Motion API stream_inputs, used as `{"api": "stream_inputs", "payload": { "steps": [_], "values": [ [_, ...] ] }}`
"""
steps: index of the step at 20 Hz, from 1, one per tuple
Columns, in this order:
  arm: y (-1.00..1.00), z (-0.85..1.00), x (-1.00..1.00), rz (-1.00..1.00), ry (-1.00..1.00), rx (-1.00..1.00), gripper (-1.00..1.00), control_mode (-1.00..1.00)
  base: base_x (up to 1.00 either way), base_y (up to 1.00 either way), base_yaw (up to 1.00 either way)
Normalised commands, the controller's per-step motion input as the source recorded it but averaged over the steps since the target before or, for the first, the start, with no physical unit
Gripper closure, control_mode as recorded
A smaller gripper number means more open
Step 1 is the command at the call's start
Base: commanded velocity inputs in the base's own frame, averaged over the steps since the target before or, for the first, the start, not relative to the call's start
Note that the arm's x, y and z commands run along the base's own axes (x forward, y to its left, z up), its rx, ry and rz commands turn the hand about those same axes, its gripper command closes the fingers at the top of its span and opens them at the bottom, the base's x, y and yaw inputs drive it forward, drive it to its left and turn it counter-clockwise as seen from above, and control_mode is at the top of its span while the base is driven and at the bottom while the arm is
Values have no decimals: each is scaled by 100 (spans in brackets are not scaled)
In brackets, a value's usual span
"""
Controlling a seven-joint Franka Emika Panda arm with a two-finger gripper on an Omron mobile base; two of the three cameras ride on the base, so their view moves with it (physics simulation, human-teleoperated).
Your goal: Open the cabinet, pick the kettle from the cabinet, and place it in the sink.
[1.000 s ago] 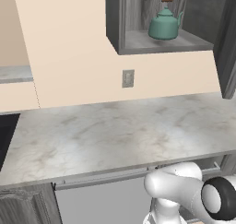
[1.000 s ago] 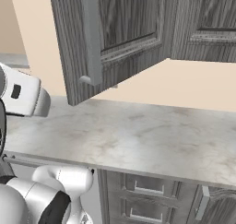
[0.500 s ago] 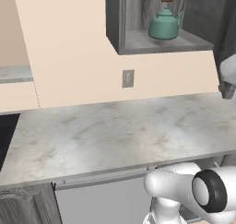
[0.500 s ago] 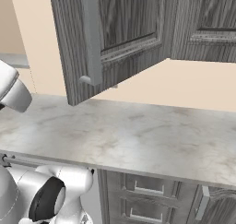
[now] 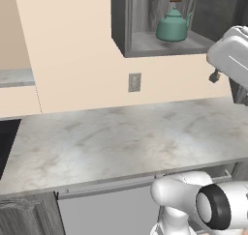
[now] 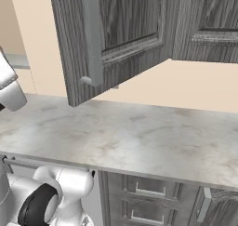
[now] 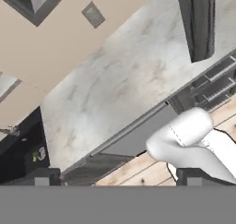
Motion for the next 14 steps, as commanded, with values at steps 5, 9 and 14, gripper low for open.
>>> {"api": "stream_inputs", "payload": {
  "steps": [5, 9, 14],
  "values": [
    [12, -18, 46, -33, 0, 16, -100, -100, 0, 0, 0],
    [18, -18, 42, -32, -3, 6, -100, -100, 0, 0, 0],
    [13, -11, 39, -34, -9, 1, -100, -100, 0, 0, 0]
  ]
}}
